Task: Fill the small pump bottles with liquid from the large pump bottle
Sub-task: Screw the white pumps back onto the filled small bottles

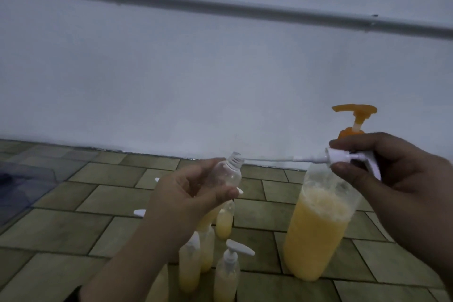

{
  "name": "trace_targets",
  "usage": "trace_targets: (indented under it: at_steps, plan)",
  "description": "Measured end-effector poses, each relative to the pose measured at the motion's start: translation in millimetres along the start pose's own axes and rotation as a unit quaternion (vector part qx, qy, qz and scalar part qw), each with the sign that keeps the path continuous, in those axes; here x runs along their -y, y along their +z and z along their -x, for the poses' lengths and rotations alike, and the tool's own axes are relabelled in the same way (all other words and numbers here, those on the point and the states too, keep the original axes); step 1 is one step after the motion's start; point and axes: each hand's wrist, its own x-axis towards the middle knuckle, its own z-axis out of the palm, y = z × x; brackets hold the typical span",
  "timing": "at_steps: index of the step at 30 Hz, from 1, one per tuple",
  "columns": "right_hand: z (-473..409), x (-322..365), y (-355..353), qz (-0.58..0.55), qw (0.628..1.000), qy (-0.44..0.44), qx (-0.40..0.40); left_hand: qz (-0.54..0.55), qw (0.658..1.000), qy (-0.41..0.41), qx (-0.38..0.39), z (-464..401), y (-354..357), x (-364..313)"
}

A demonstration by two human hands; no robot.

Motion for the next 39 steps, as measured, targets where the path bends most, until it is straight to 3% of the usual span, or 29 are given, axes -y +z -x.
trace_targets:
  at_steps: [3, 5, 7, 11, 15, 19, 23, 28, 33, 35, 37, 39]
  plan:
    - [-17.0, 10.9, -6.0, 0.052, 0.996, -0.048, 0.061, -0.091, 0.995, 0.025, 0.012, 0.2, 0.3, 0.3]
    - [-27.8, 23.4, 3.5, 0.035, 0.988, -0.053, 0.139, -0.079, 0.996, 0.033, 0.035, 2.9, 7.6, -1.8]
    - [-31.4, 31.6, 24.7, -0.007, 0.981, -0.022, 0.191, -0.025, 0.998, 0.031, 0.046, 7.0, 17.1, -4.0]
    - [-32.8, 30.0, 57.5, -0.065, 0.981, 0.04, 0.176, 0.049, 0.998, -0.017, 0.04, 12.9, 25.4, -3.2]
    - [-34.3, 25.3, 55.9, -0.26, 0.927, 0.141, 0.23, 0.088, 0.994, -0.059, 0.037, 16.3, 22.9, -3.6]
    - [-30.0, 21.1, 65.0, -0.316, 0.915, 0.163, 0.191, 0.136, 0.987, -0.076, 0.029, 18.4, 22.1, -9.4]
    - [-28.4, 27.3, 64.9, -0.393, 0.872, 0.198, 0.215, 0.135, 0.988, -0.068, 0.029, 17.9, 20.7, -12.1]
    - [-21.3, 30.8, 72.5, -0.337, 0.903, 0.234, 0.125, 0.127, 0.991, -0.051, -0.001, 18.0, 22.5, -19.0]
    - [-18.2, 31.7, 69.8, -0.382, 0.883, 0.224, 0.156, 0.124, 0.99, -0.055, -0.023, 15.6, 22.5, -19.4]
    - [-18.7, 29.7, 69.6, -0.383, 0.884, 0.234, 0.128, 0.129, 0.99, -0.055, -0.02, 15.5, 22.0, -20.9]
    - [-22.2, 26.9, 68.8, -0.423, 0.863, 0.257, 0.103, 0.137, 0.989, -0.059, -0.015, 15.5, 21.7, -21.9]
    - [-24.8, 28.8, 70.1, -0.433, 0.852, 0.266, 0.124, 0.143, 0.988, -0.065, -0.013, 16.2, 23.0, -22.1]
